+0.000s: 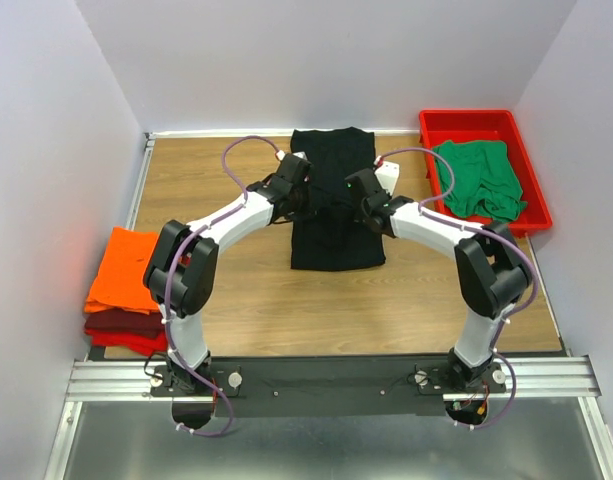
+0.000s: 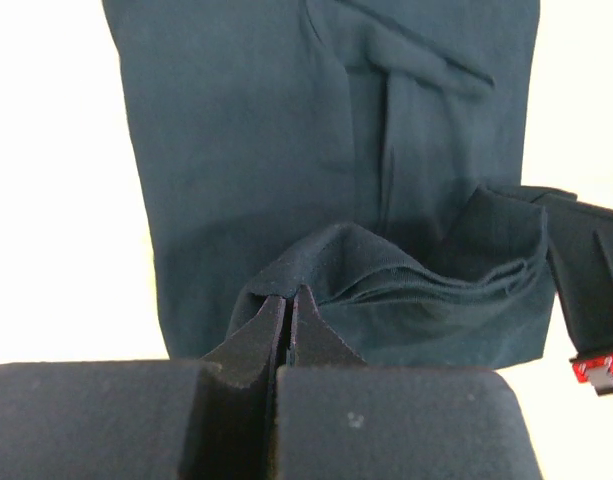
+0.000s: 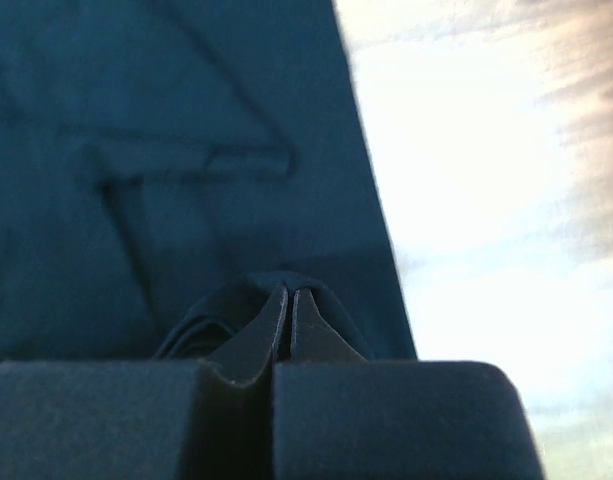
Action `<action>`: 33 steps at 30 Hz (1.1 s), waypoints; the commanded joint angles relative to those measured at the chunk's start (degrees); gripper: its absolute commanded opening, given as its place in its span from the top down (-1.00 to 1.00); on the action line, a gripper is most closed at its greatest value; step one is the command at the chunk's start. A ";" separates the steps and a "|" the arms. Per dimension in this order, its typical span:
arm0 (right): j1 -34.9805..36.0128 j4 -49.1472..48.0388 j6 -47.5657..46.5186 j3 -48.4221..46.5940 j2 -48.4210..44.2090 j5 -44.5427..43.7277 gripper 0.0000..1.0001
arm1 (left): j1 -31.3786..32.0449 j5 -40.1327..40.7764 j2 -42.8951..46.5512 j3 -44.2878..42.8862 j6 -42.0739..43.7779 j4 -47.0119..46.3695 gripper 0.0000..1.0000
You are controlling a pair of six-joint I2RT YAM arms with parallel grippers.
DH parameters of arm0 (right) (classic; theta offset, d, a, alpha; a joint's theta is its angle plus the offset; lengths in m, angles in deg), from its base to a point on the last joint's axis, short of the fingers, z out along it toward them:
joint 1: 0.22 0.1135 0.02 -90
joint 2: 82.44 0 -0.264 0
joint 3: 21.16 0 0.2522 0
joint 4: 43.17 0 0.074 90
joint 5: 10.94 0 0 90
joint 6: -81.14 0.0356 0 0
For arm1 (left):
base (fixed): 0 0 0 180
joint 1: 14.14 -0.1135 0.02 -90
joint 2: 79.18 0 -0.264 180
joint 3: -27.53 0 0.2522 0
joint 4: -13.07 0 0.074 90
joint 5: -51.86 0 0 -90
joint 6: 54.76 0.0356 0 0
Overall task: Fold and stack the t-shirts
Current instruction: Fold the tshirt
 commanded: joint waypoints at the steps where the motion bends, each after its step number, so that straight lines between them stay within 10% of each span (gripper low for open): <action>1: -3.01 -3.57 -1.87 -4.63 3.90 2.78 0.99 | -1.73 2.19 -2.98 -3.41 0.01 0.24 1.00; 33: -10.66 -4.01 -2.67 -12.99 12.18 11.84 0.99 | -7.71 -3.17 -15.46 -14.49 2.64 -1.87 1.00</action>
